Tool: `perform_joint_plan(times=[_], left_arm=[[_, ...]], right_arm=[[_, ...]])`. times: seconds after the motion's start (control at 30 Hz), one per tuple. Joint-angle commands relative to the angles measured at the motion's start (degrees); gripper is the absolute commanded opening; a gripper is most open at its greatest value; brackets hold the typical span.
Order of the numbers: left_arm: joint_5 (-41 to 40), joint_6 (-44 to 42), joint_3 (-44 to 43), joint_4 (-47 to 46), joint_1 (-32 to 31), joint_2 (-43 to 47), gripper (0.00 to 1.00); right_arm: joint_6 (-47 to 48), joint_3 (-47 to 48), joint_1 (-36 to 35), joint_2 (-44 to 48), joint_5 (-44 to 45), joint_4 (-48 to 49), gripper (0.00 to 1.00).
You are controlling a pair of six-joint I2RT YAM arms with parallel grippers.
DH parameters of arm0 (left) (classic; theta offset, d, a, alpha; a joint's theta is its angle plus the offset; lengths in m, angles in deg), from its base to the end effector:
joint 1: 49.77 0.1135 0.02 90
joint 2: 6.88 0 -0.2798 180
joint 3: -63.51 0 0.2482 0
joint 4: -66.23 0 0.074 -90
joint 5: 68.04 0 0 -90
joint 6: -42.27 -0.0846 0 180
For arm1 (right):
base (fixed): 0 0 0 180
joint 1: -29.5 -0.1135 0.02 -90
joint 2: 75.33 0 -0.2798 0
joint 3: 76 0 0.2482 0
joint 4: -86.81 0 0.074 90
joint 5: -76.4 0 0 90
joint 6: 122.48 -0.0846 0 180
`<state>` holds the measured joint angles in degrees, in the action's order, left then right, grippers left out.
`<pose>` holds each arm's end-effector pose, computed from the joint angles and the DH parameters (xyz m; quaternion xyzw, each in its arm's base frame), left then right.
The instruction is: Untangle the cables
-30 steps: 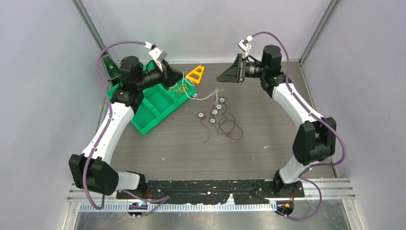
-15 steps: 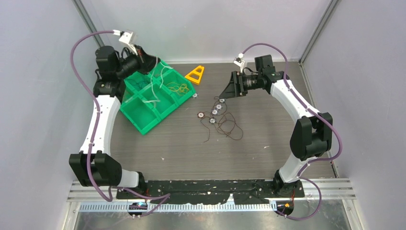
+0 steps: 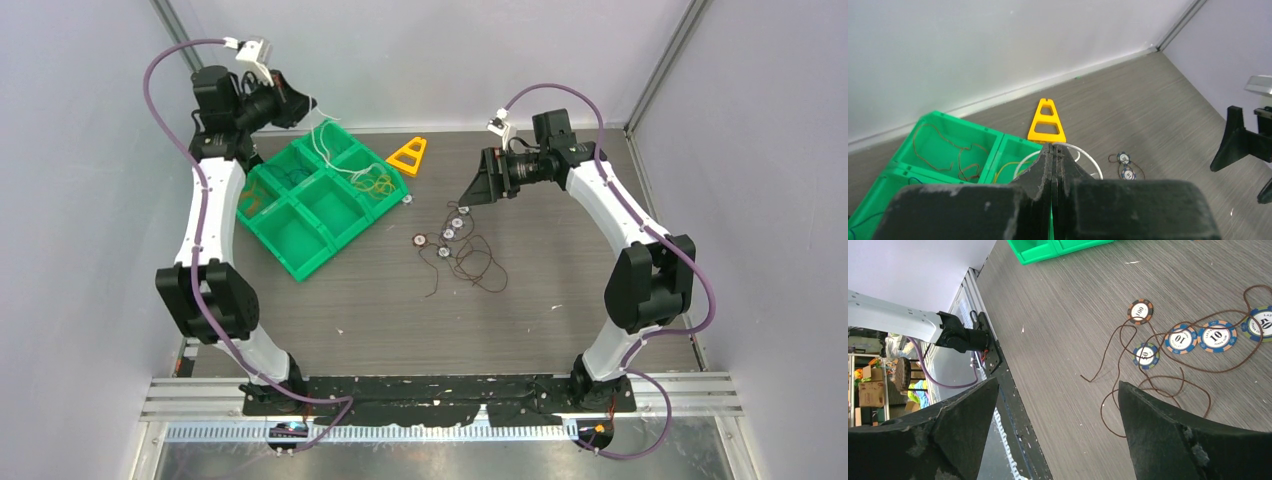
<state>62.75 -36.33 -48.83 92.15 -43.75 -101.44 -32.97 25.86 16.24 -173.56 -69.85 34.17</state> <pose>0.4188 -0.0114 0.4487 0.1184 0.7346 -0.2918 0.6010 0.3607 0.1573 0.3148 -0.2559 0.8026 0.4753 0.2537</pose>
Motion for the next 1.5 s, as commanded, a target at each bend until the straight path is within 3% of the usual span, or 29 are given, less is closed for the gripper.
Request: perform_joint_plan(times=[0.0,0.17,0.5,0.67,0.83,1.13,1.47], left_arm=[[1.2,-3.3,-3.0,2.0,0.3,-1.5,0.0],[-0.3,-5.6,-0.7,2.9,2.2,-2.6,0.0],[-1.7,-20.0,7.6,7.5,3.0,-1.0,0.0],[5.2,-16.9,5.0,8.5,2.5,2.3,0.0],[10.9,-7.6,-1.7,6.4,-3.3,8.3,0.0],[9.5,-9.9,-2.0,7.0,-5.5,9.7,0.0],[3.9,-14.5,-0.8,8.7,-3.5,6.1,0.0]], right_arm=[[2.3,2.4,0.5,0.1,0.8,-0.6,0.95],[2.5,2.3,0.9,-0.3,1.1,-0.6,0.95],[3.0,3.2,1.0,-1.7,1.2,-1.1,0.95],[4.5,3.4,1.0,-2.0,2.1,-2.1,0.96],[7.7,3.6,0.8,-2.8,5.7,-3.9,0.98],[7.9,4.7,0.8,-4.6,5.9,-4.1,1.0],[8.0,4.1,0.7,-4.2,6.1,-4.2,1.0]])
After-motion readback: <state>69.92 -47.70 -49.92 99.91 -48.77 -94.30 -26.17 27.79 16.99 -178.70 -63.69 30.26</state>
